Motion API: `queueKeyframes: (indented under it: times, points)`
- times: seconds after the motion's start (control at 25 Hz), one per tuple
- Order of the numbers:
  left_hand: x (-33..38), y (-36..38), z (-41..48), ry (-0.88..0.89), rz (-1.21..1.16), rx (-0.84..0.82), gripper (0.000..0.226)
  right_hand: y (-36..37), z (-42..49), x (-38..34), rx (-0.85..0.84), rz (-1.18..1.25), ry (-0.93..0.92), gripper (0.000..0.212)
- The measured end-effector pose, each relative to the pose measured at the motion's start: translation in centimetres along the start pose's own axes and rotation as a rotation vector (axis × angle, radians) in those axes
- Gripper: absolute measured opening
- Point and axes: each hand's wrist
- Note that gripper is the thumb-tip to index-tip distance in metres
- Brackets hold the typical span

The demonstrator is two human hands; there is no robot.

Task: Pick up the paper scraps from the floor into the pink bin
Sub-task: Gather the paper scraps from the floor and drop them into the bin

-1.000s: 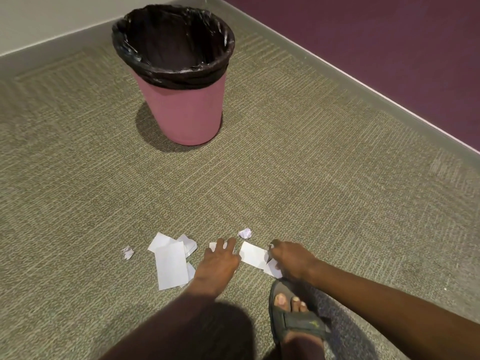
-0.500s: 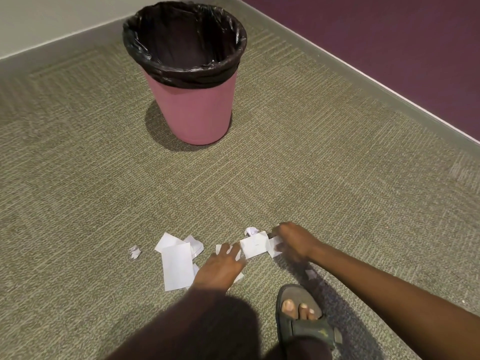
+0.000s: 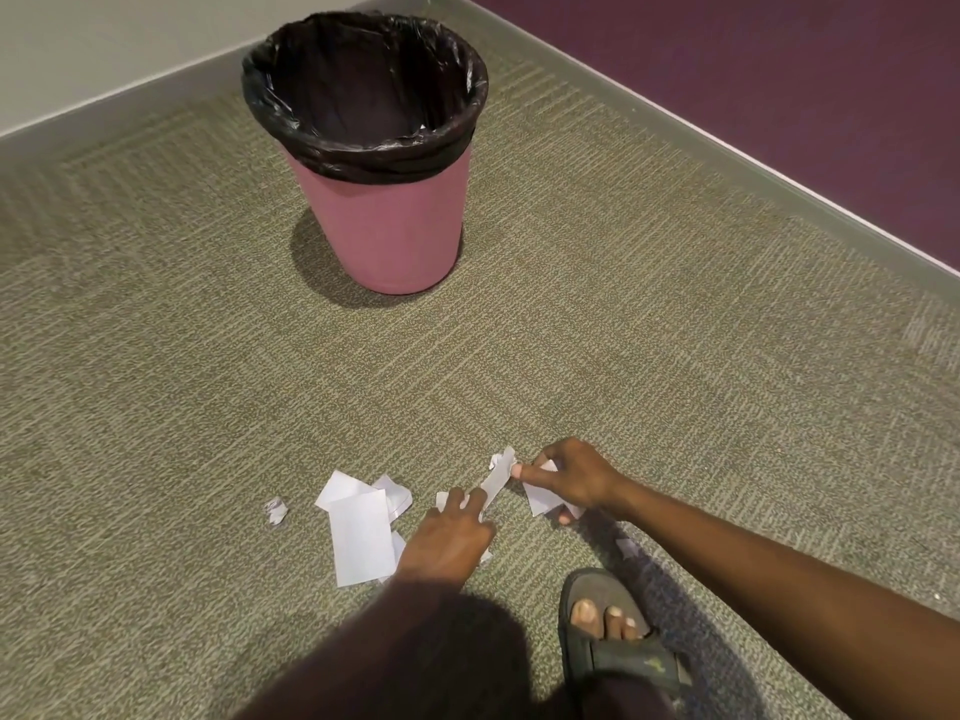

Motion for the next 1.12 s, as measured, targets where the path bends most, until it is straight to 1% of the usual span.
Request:
queueKeyframes:
  times: [0.24, 0.44, 0.52, 0.6, 0.68, 0.76, 0.92, 1.0, 1.12]
  points:
    - [0.2, 0.0, 0.1, -0.005, -0.003, 0.009, 0.028, 0.8, 0.9, -0.8, 0.090, -0.014, -0.003, 0.060]
    - [1.1, -0.5, 1.7, -0.005, 0.055, 0.013, 0.025, 0.5, 0.5, -1.8, 0.028, -0.060, 0.052, 0.056]
    - [1.1, -0.5, 2.0, 0.015, 0.040, 0.028, 0.030, 0.6, 0.5, -2.1, -0.008, 0.003, 0.085, 0.053]
    - [0.9, -0.2, 1.8, 0.031, 0.027, 0.035, 0.034, 0.8, 0.4, -2.2, -0.045, 0.048, 0.130, 0.041]
    - [0.6, 0.1, 1.4, 0.045, 0.018, 0.025, 0.031, 1.1, 0.4, -2.2, -0.032, -0.083, 0.104, 0.030]
    - [0.2, 0.0, 1.2, 0.052, 0.029, 0.026, 0.026, 1.4, 0.4, -2.1, -0.001, -0.166, 0.051, 0.028]
    - [-1.2, -1.8, 1.6, 0.000, -0.031, 0.030, 0.027, -0.7, 0.9, -2.4, 0.067, -0.102, 0.053, 0.023]
    - [-2.5, -3.5, 1.8, -0.031, -0.086, 0.066, 0.028, -2.8, 1.2, -3.5, 0.128, -0.058, 0.016, 0.022]
    - [-5.1, -7.6, 2.0, -0.050, -0.197, 0.239, 0.020, -5.4, 1.5, -6.5, 0.146, 0.059, -0.059, 0.020]
Point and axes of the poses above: each hand's wrist, its own z-axis towards the middle knuckle, its own y-axis out of the palm, x = y × z, and after that the axes turned 7 degrees about x, right-handed
